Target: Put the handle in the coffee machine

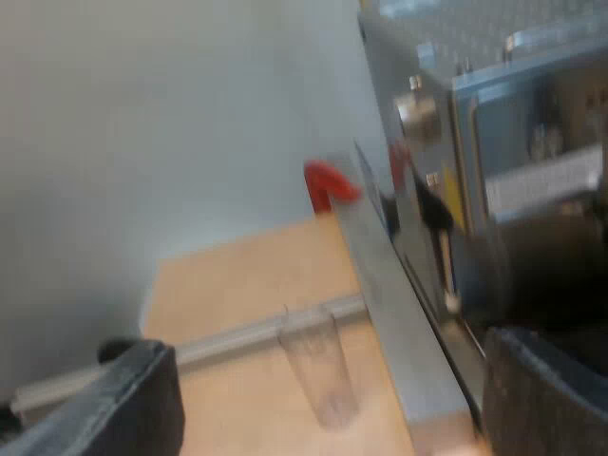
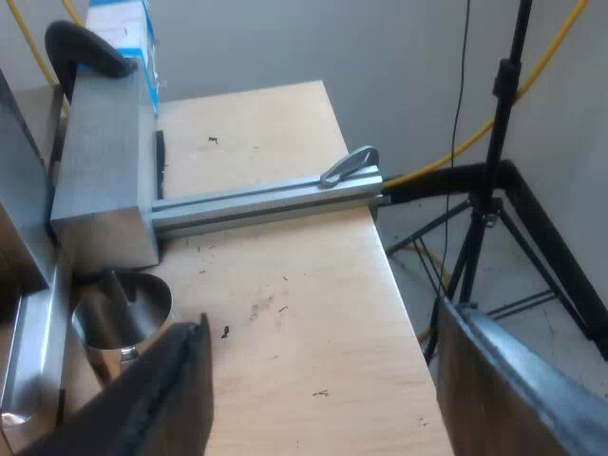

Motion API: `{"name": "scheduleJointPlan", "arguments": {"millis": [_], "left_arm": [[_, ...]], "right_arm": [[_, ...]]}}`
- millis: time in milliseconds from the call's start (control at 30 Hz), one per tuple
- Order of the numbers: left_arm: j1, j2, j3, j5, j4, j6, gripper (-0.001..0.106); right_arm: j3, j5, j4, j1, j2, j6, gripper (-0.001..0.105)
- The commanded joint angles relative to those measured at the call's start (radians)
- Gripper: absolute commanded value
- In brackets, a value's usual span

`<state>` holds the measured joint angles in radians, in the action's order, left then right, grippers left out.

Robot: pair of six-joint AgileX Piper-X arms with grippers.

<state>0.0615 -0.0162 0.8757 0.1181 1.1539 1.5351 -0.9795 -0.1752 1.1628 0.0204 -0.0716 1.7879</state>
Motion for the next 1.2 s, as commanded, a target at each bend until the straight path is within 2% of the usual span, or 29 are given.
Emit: {"name": "scheduleJointPlan", "arguments": {"millis": [33, 200, 333, 433, 533, 600, 767, 1000, 1200], "left_arm": [[0.001, -0.128, -0.008, -0.008, 0.05, 0.013, 0.067], [0.001, -0.138, -0.004, -0.016, 0.17, 0.008, 0.067], [0.001, -0.138, -0.004, -0.013, 0.167, 0.008, 0.067], [0.001, -0.138, -0.023, -0.013, 0.117, 0.008, 0.067], [0.001, -0.138, -0.068, -0.013, 0.02, 0.008, 0.067], [0.001, -0.138, -0.116, -0.013, -0.052, 0.008, 0.067], [0.001, -0.136, -0.227, -0.013, -0.151, 0.008, 0.067], [0.001, -0.134, -0.349, -0.015, -0.173, 0.008, 0.067], [0.001, -0.134, -0.384, -0.015, -0.18, 0.008, 0.067]], "right_arm": [[0.019, -0.001, 0.001, -0.006, 0.056, 0.015, 0.055], [0.052, -0.006, 0.016, -0.006, 0.13, 0.015, 0.055], [0.07, -0.005, 0.005, -0.006, 0.127, 0.015, 0.055], [0.089, 0.0, -0.042, -0.006, 0.127, 0.015, 0.055], [0.12, 0.0, -0.106, -0.006, 0.125, 0.015, 0.055], [0.155, 0.0, -0.161, -0.006, 0.125, 0.015, 0.055], [0.246, 0.0, -0.19, -0.006, 0.125, 0.015, 0.055], [0.379, 0.024, -0.19, -0.006, 0.123, 0.015, 0.055], [0.47, 0.024, -0.19, -0.006, 0.123, 0.015, 0.055]]}}
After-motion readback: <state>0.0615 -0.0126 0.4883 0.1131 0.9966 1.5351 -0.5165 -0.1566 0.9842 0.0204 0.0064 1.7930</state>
